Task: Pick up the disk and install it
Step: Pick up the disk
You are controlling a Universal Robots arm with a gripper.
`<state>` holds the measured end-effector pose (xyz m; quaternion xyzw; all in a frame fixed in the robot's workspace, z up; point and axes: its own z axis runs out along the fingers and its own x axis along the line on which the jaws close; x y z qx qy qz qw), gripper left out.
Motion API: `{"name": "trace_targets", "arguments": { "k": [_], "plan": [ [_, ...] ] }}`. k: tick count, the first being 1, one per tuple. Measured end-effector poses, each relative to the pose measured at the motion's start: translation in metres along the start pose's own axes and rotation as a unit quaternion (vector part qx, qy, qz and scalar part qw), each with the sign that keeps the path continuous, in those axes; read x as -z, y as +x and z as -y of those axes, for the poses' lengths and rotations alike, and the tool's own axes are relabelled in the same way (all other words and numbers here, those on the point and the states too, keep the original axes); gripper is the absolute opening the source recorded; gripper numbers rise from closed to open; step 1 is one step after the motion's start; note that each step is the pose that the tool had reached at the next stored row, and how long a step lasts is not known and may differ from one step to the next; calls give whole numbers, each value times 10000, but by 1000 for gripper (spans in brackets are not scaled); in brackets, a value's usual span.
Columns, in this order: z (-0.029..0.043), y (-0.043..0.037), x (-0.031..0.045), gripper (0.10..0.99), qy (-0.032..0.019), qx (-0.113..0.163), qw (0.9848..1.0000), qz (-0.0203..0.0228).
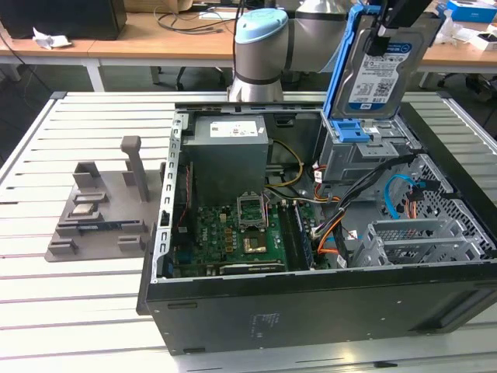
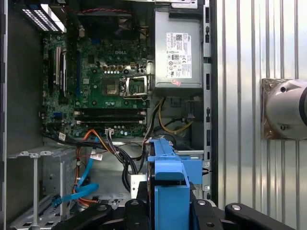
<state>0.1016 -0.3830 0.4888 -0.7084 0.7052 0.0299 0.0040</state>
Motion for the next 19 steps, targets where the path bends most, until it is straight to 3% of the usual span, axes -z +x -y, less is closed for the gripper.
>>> {"name": "trace_targets", "arguments": {
  "k": [19],
  "plan": [
    [-2,399,10,365,0,-2,10000,-45]
  ]
}}
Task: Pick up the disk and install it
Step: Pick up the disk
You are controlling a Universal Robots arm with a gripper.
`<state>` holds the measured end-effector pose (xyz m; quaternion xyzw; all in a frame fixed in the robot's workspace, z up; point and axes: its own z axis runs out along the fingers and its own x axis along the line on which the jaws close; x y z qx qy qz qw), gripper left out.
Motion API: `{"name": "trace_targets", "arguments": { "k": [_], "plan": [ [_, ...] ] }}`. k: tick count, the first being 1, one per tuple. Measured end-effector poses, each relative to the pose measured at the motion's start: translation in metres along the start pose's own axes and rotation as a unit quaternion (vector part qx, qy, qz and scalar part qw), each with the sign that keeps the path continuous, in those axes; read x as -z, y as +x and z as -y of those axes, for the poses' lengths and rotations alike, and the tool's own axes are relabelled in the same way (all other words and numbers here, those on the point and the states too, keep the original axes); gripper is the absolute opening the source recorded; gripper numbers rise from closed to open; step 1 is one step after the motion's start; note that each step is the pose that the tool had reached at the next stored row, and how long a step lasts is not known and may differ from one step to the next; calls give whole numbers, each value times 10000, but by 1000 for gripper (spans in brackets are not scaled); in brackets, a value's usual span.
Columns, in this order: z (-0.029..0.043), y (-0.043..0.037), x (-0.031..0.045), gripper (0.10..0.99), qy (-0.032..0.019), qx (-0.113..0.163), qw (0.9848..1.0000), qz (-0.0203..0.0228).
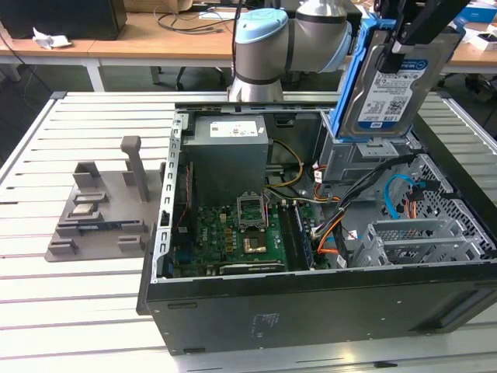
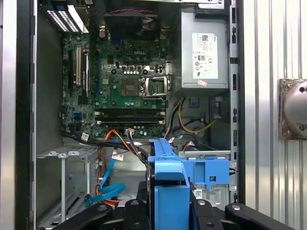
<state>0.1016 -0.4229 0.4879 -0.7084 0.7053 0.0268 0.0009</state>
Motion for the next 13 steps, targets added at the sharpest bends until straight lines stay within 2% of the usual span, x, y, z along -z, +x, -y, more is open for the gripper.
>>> {"name": "trace_targets", "arguments": {
  "k": [6,13],
  "plan": [
    [0,84,1,365,0,-1,10000,-9],
    [-1,234,2,365,0,0,10000,-17]
  ]
}}
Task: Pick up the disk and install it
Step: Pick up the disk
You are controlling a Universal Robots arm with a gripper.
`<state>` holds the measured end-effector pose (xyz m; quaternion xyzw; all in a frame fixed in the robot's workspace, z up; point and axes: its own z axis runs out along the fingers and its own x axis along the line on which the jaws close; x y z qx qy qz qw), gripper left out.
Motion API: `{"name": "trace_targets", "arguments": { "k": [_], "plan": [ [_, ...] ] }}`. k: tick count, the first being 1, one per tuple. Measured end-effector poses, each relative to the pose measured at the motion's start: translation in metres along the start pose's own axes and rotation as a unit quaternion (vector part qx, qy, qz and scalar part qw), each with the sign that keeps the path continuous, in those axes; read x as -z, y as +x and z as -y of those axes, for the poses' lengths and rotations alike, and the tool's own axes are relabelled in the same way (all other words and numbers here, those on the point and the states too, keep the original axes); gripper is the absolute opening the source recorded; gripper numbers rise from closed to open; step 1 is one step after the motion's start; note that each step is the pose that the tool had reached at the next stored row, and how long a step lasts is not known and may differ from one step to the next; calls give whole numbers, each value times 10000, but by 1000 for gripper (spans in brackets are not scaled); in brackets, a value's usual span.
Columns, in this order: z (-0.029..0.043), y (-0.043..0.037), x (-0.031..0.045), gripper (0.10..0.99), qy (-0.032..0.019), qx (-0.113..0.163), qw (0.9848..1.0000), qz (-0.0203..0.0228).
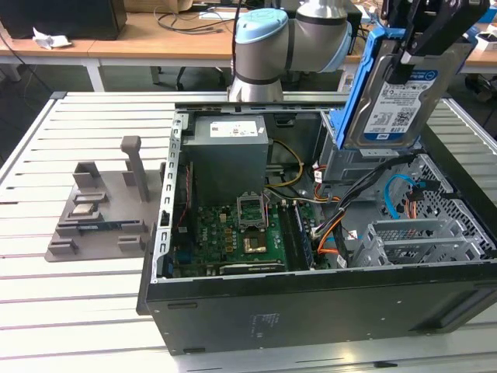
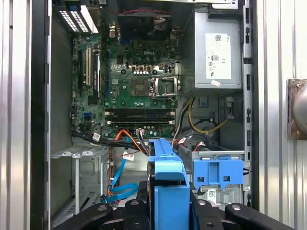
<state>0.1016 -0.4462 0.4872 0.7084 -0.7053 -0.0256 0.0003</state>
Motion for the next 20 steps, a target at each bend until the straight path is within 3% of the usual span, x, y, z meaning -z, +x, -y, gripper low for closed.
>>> {"name": "trace_targets", "arguments": {
  "k": [9,11,15,20],
  "plan": [
    [-1,187,2,365,0,0,10000,-3],
    [-1,251,4,365,0,0,10000,-4],
    [-2,458,8,365,0,0,10000,-5],
    [-3,607,12,365,0,0,10000,-7]
  ]
}}
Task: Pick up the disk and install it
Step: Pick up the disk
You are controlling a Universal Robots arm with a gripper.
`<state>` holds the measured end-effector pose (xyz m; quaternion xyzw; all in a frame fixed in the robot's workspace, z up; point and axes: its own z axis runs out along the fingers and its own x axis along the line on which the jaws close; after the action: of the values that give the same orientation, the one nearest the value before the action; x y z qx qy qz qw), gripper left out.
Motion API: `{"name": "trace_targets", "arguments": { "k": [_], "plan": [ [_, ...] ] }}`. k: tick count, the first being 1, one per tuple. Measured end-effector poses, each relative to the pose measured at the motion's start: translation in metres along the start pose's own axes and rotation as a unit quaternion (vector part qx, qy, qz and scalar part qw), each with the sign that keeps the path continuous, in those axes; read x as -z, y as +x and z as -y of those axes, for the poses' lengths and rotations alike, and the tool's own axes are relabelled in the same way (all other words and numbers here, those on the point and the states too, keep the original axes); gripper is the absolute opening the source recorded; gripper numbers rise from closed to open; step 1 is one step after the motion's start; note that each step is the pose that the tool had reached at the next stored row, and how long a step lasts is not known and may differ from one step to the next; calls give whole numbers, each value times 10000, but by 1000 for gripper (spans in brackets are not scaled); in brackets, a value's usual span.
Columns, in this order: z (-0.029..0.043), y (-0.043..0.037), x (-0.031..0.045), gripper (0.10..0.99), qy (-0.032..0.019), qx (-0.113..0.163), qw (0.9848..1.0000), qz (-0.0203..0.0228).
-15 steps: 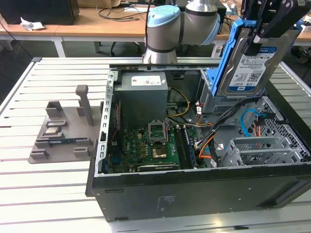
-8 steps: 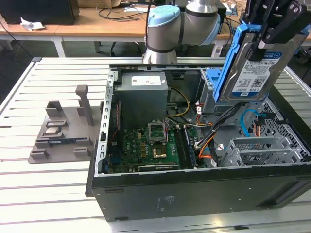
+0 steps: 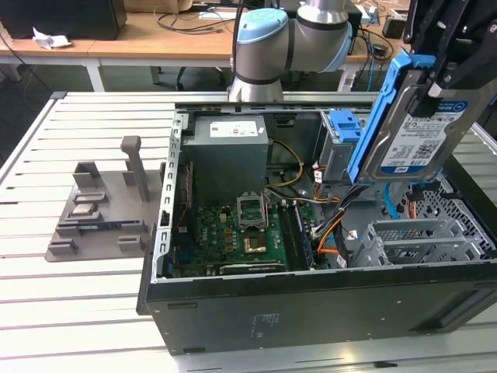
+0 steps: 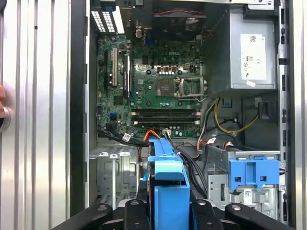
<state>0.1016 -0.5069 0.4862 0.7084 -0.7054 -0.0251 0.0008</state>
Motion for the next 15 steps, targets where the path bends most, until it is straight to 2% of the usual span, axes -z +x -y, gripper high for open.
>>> {"name": "trace_targets", "arguments": {
  "k": [2,4,9,10,15],
  "plan": [
    [0,45,2,365,0,0,10000,-2],
    [0,55,2,365,0,0,10000,-2],
    [-3,54,101,365,0,0,10000,-3],
    [-3,66,102,365,0,0,10000,-1],
    [-4,212,109,365,0,0,10000,-3]
  ]
}}
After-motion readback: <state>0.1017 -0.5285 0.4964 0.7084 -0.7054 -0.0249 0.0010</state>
